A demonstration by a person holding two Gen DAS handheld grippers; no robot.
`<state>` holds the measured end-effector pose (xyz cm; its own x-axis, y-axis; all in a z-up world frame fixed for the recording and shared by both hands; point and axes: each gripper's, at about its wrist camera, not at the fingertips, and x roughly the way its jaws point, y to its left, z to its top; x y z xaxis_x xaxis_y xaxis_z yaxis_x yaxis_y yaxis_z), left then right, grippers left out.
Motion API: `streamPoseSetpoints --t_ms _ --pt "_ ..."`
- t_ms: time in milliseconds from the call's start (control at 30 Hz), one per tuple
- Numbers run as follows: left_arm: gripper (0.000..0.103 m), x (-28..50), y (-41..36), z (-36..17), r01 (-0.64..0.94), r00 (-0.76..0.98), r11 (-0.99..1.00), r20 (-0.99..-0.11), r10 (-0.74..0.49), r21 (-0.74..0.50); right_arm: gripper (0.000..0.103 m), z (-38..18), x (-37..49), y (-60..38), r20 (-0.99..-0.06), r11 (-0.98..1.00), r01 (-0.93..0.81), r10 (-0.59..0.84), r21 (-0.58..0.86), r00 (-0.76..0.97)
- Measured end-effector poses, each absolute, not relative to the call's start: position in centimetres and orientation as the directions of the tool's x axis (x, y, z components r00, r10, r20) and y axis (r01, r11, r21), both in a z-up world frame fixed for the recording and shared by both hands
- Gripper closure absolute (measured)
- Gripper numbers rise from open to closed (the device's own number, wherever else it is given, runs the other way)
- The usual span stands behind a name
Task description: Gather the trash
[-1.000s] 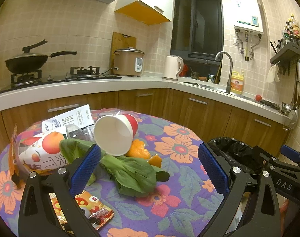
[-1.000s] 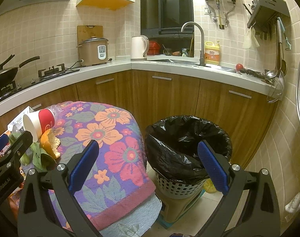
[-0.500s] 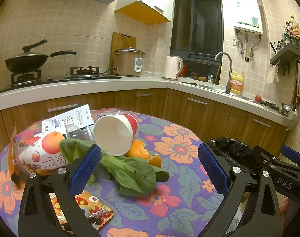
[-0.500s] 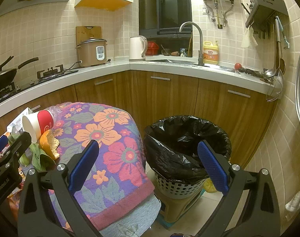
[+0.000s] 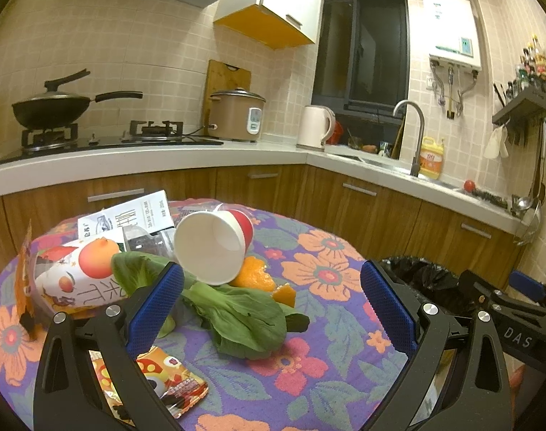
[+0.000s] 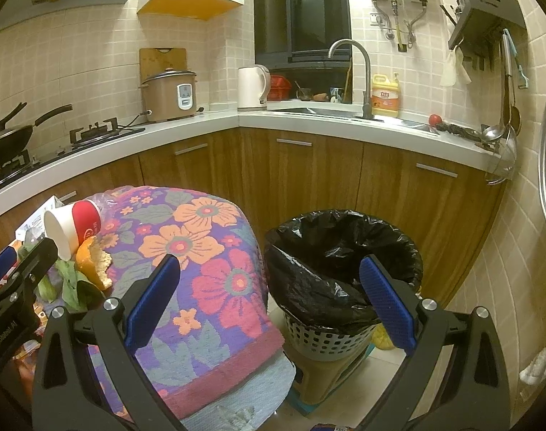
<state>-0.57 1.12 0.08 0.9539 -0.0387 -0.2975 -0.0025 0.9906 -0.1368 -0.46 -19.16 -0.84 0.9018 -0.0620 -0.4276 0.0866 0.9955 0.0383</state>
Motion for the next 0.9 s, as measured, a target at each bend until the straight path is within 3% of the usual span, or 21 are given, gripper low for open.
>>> streamPoseSetpoints --t_ms 167,333,633,900 --pt "0.008 -1.7 2.4 0.7 -0.003 0.948 0.988 -0.316 -0.046 -0.153 0.008 -0.4 -0.8 -17.8 -0.416 0.999 0.043 -0.03 0.02 0.909" --pt "0.008 -4.7 5.7 2.1 -0.099 0.947 0.99 -0.315 0.063 -0.1 0.008 -0.3 -0.7 -15.5 -0.427 0.997 -0.074 0.081 0.033 0.901" --pt "0.008 -8.5 13.7 1.8 -0.292 0.905 0.945 -0.363 0.223 -0.147 0.008 -1.6 0.1 -9.9 -0.476 0.955 -0.283 0.291 0.092 0.829" --pt "0.008 -9.8 16.2 0.2 -0.257 0.887 0.945 -0.439 0.147 -0.203 0.008 -2.2 0.7 -6.0 -0.497 0.919 -0.391 0.364 0.053 0.788"
